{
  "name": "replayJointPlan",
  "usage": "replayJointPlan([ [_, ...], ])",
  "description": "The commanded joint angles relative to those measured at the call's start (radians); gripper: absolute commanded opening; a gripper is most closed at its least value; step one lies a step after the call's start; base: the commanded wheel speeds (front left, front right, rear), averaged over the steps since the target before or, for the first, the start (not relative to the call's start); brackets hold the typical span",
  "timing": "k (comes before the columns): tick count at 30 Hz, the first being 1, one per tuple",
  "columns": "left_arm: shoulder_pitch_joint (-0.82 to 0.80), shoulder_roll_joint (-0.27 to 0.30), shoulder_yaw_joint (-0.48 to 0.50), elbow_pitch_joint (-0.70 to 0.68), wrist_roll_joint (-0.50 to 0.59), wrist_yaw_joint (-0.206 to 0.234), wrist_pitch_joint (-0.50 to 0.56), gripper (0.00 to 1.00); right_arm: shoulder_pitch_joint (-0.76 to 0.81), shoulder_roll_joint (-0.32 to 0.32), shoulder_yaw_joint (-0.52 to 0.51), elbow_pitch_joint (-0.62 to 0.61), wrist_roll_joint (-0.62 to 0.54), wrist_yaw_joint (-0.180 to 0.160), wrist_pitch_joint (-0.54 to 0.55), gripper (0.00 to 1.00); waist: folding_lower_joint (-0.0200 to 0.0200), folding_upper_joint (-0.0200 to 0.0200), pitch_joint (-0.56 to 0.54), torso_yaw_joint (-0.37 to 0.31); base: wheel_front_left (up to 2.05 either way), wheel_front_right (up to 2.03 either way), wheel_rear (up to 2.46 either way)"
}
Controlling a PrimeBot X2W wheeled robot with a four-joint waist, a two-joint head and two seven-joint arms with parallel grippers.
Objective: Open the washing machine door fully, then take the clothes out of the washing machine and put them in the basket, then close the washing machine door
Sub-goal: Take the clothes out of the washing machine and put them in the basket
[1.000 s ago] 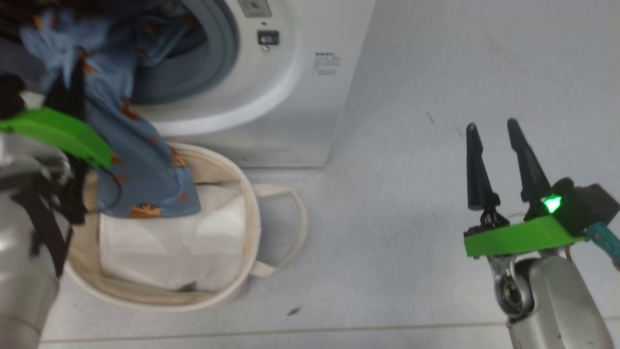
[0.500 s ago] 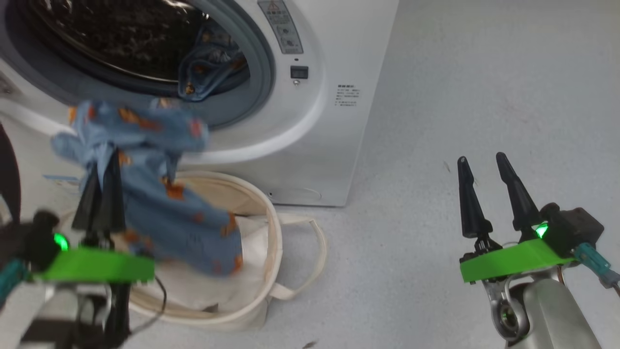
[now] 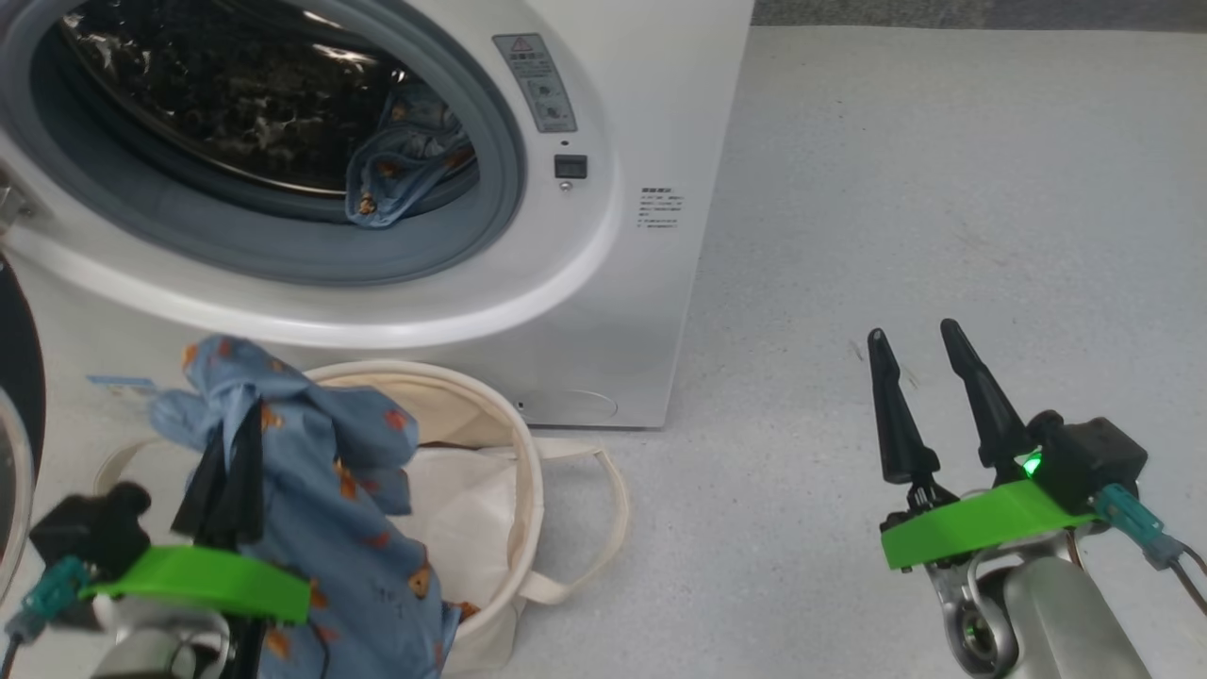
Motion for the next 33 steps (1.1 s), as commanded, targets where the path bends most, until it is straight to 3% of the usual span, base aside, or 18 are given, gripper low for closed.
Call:
replayJointPlan([
  [1, -0.075, 0.016, 0.050, -0.032, 0.004, -0.014, -0.015, 0.00, -0.013, -0.009, 0.018, -0.030, 0.007, 0.001, -0.012, 1.00, 0.0001, -0.0001, -0.001, -0.005, 0.00, 0.00, 0.00],
  [11, -0.100, 0.019, 0.107, -0.077, 0.043, -0.047, -0.024, 0.00, 0.004, -0.012, 0.008, -0.025, 0.007, 0.001, -0.012, 1.00, 0.0001, -0.0001, -0.006, -0.018, 0.00, 0.00, 0.00],
  [17, -0.092, -0.014, 0.119, -0.011, 0.026, -0.080, -0.024, 0.00, -0.007, -0.012, 0.008, -0.033, 0.005, 0.001, -0.012, 1.00, 0.0001, -0.0001, 0.017, -0.020, 0.00, 0.00, 0.00],
  [22, -0.113, -0.053, 0.099, 0.170, -0.002, -0.122, -0.022, 0.00, -0.018, -0.014, 0.004, -0.041, 0.001, 0.001, -0.012, 1.00, 0.0001, -0.0001, 0.048, -0.018, 0.00, 0.00, 0.00],
  [27, -0.202, -0.100, 0.080, 0.450, -0.015, -0.167, -0.024, 0.00, -0.040, -0.016, 0.003, -0.055, -0.004, 0.001, -0.012, 1.00, 0.0001, -0.0001, 0.099, -0.023, 0.00, 0.00, 0.00],
  [33, -0.326, -0.137, 0.037, 0.729, -0.029, -0.190, -0.024, 0.00, -0.066, -0.020, -0.002, -0.073, -0.012, 0.001, -0.012, 1.00, 0.0001, -0.0001, 0.165, -0.038, 0.00, 0.00, 0.00],
])
